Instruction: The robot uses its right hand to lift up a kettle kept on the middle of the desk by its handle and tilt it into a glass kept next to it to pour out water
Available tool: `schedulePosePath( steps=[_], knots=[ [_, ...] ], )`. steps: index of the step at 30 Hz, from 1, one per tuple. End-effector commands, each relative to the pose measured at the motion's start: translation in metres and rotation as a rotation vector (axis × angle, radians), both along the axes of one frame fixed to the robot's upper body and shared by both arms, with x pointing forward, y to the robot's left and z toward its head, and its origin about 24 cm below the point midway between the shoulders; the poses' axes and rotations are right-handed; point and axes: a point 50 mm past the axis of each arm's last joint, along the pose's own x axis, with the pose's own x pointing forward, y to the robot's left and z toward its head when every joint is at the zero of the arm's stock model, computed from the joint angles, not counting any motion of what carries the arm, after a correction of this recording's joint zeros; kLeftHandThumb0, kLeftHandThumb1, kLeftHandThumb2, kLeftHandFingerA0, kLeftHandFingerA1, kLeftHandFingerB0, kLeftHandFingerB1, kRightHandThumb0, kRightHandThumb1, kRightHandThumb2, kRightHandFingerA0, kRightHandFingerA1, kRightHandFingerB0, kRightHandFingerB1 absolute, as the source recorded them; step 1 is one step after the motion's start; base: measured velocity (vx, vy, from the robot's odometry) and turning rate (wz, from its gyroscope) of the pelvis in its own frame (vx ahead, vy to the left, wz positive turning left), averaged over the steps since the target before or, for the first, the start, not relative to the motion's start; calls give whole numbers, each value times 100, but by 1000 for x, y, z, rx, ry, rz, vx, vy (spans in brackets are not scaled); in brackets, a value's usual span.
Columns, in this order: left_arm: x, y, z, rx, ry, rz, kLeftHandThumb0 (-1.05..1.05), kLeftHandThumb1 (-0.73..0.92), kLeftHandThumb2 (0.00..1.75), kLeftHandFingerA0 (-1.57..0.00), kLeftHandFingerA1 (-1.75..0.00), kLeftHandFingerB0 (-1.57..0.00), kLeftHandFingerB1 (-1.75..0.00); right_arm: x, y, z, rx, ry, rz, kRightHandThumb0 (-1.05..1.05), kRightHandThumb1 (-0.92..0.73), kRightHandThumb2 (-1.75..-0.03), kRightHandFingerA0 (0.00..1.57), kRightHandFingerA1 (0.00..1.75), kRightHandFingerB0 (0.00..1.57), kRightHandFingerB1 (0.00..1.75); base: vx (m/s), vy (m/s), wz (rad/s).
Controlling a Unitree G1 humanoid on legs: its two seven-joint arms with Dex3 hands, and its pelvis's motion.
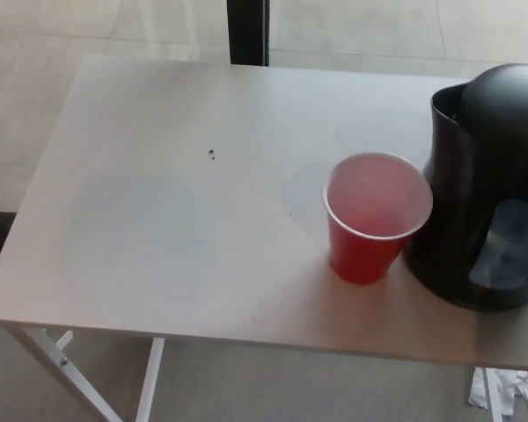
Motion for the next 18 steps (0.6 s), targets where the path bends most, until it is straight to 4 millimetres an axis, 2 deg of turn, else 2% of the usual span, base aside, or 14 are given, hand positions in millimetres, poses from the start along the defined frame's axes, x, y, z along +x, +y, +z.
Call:
schedulePosePath(
  steps=[1,3,6,7,8,9,10,11,12,13,14,15,16,18],
  knots=[
    [-1,2,2,3,-15,23,-93,91,87,-44,-60,-33,-57,-3,-6,-6,26,16,-61,-20,-52,-100,100,175,68,149,0,0,0],
    [-1,2,2,12,-6,14,-94,91,88,-45,-60,-33,-57,-5,-8,-9,14,50,-53,-16,-55,-99,100,175,67,151,0,0,0],
    [-1,2,2,8,-13,18,-90,92,84,-44,-60,-33,-57,-6,-11,-11,31,66,-34,-13,-49,-115,94,175,74,156,0,0,0],
    [-2,2,2,9,-12,16,-92,92,84,-44,-60,-33,-57,-6,-11,-11,19,71,-7,-13,-48,-116,92,175,82,135,0,0,0],
    [-2,2,2,10,-10,14,-93,92,85,-44,-60,-33,-57,-7,-12,-11,17,69,5,-12,-52,-110,91,172,85,103,0,0,0],
    [-2,2,2,9,-13,15,-93,92,85,-44,-60,-33,-57,-7,-12,-11,22,63,16,-12,-52,-110,91,172,85,103,0,0,0],
    [-2,2,2,10,-11,16,-91,92,85,-44,-60,-33,-57,-8,-12,-10,12,80,42,-26,-70,-63,79,149,54,47,0,0,0],
    [-2,2,2,10,-10,16,-91,92,85,-44,-60,-33,-57,-8,-12,-10,11,83,46,-26,-70,-63,79,149,54,47,0,0,0],
    [-2,2,2,2,-12,25,-90,92,84,-45,-60,-33,-57,-10,-12,-9,-46,99,128,-27,-48,-96,60,76,15,51,0,0,0],
    [-2,2,2,4,-11,24,-93,91,87,-45,-60,-34,-57,-11,-12,-9,-31,94,192,-41,-68,-61,39,51,15,28,0,0,0],
    [-2,2,2,6,-10,23,-93,91,87,-45,-60,-34,-57,-12,-12,-8,-22,91,217,-41,-68,-61,39,51,15,28,0,0,0],
    [-2,2,1,11,-3,22,-90,92,85,-47,-59,-33,-54,-12,-13,-8,-27,118,242,-46,-65,-62,23,39,9,20,0,0,0],
    [-2,2,1,12,-3,20,-91,92,84,-45,-59,-34,-56,-13,-13,-8,-7,121,308,-73,-47,-78,0,5,0,2,0,0,0],
    [-2,2,1,9,-7,22,-94,92,88,-51,-63,-31,-55,-14,-15,-8,-47,148,364,-80,-53,-81,0,0,0,0,0,0,0]
  ],
)
